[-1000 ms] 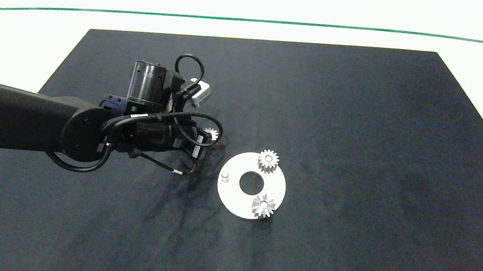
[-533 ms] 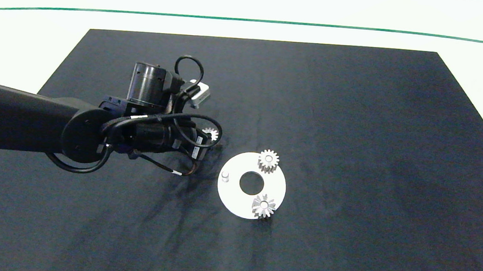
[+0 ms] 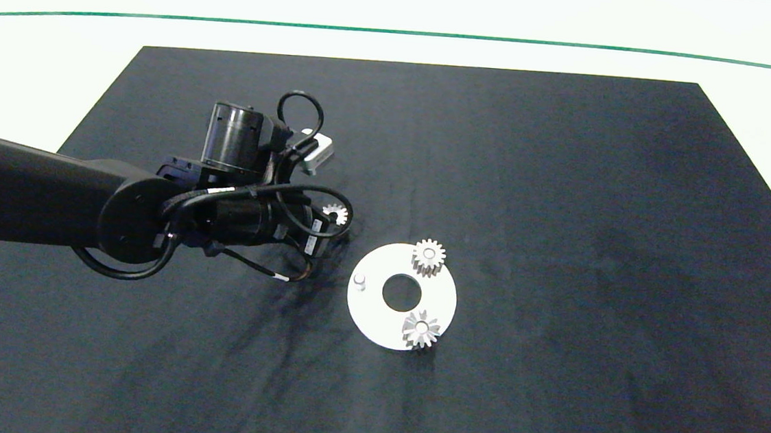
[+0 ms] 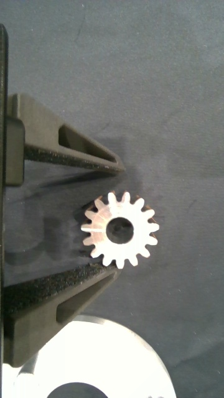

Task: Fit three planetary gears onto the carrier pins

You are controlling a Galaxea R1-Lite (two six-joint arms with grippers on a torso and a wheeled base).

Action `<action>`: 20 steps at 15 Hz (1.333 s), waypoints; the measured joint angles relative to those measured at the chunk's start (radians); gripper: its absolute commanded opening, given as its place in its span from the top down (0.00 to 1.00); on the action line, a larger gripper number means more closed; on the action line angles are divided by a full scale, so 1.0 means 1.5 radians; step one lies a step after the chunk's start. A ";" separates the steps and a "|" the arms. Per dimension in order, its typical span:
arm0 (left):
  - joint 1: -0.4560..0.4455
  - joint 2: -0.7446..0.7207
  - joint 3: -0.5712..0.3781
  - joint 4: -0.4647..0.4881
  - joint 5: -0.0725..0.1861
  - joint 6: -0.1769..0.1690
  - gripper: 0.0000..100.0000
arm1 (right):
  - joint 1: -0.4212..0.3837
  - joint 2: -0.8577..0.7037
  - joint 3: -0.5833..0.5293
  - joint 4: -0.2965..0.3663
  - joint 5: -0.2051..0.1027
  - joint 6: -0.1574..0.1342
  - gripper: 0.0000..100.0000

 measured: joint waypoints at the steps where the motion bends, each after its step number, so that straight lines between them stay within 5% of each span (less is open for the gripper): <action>1: 0.001 -0.001 0.001 -0.001 0.001 0.001 0.50 | 0.006 0.010 0.000 -0.002 0.000 0.000 0.00; 15: -0.003 -0.012 0.036 -0.053 0.009 0.000 0.79 | 0.020 0.035 0.006 -0.005 -0.002 0.000 0.00; 20: 0.019 -0.082 0.053 -0.021 0.009 0.000 0.81 | 0.020 0.057 0.005 -0.029 0.001 0.002 0.00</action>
